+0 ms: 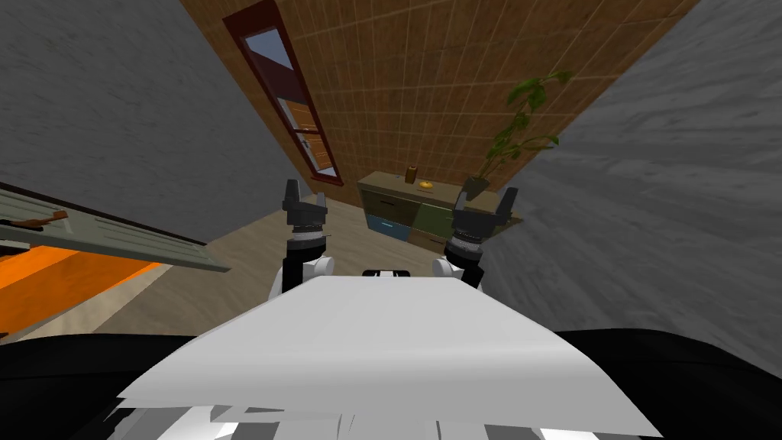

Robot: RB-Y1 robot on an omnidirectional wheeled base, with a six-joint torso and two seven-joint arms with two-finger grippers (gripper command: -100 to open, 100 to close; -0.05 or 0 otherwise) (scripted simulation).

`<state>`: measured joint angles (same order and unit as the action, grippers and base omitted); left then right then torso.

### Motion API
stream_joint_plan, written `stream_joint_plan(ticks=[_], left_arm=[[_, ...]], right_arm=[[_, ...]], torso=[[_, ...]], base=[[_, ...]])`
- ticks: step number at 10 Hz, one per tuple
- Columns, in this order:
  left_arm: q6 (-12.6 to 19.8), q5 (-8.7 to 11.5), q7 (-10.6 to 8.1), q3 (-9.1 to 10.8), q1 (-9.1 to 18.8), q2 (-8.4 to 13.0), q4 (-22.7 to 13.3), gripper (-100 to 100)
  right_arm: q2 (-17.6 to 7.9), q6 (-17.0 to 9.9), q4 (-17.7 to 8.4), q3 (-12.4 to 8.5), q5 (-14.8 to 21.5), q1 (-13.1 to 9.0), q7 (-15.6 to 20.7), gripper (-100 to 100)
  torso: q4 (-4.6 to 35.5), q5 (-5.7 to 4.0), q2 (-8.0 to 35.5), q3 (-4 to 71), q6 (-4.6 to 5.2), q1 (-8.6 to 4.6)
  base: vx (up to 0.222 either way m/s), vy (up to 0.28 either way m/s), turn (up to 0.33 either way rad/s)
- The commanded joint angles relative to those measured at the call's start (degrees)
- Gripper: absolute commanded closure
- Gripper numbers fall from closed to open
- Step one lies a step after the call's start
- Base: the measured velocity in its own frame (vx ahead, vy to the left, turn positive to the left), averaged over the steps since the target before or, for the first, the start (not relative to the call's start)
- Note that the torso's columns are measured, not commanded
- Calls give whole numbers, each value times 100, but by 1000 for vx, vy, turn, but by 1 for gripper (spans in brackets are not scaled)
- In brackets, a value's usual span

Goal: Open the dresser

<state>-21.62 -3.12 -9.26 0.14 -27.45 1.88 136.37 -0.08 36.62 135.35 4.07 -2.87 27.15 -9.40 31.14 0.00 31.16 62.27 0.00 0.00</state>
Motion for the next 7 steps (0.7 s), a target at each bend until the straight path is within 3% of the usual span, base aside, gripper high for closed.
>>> stream_joint_plan(ticks=[1,2,3,6,7], left_arm=[[0,0,0,0,0,0,0,0],[0,0,0,0,0,0,0,0],[0,0,0,0,0,0,-2,0],[1,0,0,-1,-1,-1,-3,0],[1,0,0,-1,-1,-1,-3,0]], right_arm=[[0,0,0,0,0,0,0,0],[-214,-86,-99,-4,72,-36,55,-100],[-356,-173,-199,-9,145,-73,112,-100],[-749,-585,-629,-37,489,-248,386,-100],[-749,-585,-662,-37,489,-248,386,-100]], torso=[[423,0,423,846,0,0],[846,0,846,1692,0,0],[1034,0,1037,2087,-1,3],[1111,2,1108,2231,-1,6],[1112,1,1108,2232,0,3]], base=[[0,0,0],[8,11,60],[12,20,86],[18,36,152],[23,33,58]])
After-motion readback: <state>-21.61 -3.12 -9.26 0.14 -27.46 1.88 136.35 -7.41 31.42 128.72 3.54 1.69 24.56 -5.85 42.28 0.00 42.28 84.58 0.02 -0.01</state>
